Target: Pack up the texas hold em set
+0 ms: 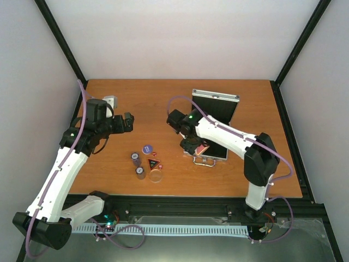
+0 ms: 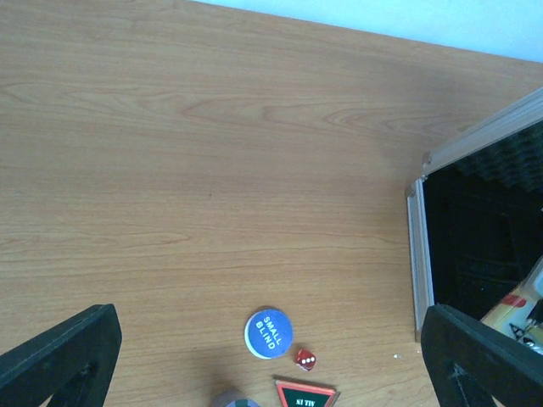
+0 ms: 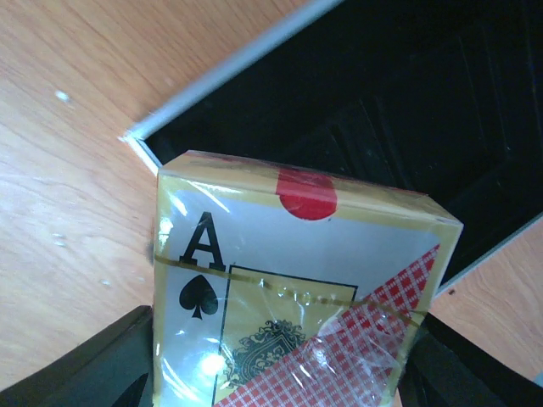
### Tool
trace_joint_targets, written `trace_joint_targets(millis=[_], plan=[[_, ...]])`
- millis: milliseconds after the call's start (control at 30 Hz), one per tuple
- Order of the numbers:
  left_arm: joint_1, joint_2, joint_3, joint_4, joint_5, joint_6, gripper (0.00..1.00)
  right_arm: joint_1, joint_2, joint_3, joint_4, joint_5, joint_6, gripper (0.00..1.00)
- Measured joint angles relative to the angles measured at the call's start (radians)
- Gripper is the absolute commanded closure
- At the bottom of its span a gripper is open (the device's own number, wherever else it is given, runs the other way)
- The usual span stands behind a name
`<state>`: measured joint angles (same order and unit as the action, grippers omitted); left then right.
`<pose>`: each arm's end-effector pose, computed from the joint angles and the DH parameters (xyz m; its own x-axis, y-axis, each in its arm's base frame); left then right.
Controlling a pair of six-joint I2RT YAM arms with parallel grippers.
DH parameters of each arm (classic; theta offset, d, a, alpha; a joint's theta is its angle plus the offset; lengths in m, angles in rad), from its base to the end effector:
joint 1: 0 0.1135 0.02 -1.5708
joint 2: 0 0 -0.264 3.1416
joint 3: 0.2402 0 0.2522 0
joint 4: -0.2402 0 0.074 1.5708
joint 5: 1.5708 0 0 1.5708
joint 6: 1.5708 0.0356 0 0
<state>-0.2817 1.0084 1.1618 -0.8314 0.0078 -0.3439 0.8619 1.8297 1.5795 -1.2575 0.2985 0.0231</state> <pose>0.1896 -0.0552 0.3648 -0.6629 -0.1591 -0.7316 0.0641 0.9615 -0.2672 0.2336 0.2563 0.2584 -0.6660 -0.7427 -0.0698 -0.6982 0.6536 -0.2920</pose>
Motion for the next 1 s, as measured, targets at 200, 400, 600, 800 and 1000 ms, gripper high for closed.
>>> trace_joint_targets(millis=[200,400,600,800,1000], plan=[[0.0,0.0,-0.034,0.0,-0.001,0.0,0.0,-0.071,-0.135,-0.138,0.119,0.027,-0.149,0.83],[0.0,0.0,-0.048,0.0,0.0,-0.001,0.0,-0.228,-0.303,-0.2,0.293,-0.053,-0.302,0.83],[0.0,0.008,-0.055,0.002,0.0,-0.001,0.0,-0.334,-0.306,-0.276,0.381,-0.184,-0.479,0.82],[0.0,0.032,-0.059,0.004,-0.002,-0.001,0.0,-0.384,-0.286,-0.285,0.384,-0.342,-0.638,0.8],[0.0,0.037,-0.067,0.013,-0.02,-0.004,0.0,-0.397,-0.222,-0.27,0.369,-0.396,-0.774,0.79]])
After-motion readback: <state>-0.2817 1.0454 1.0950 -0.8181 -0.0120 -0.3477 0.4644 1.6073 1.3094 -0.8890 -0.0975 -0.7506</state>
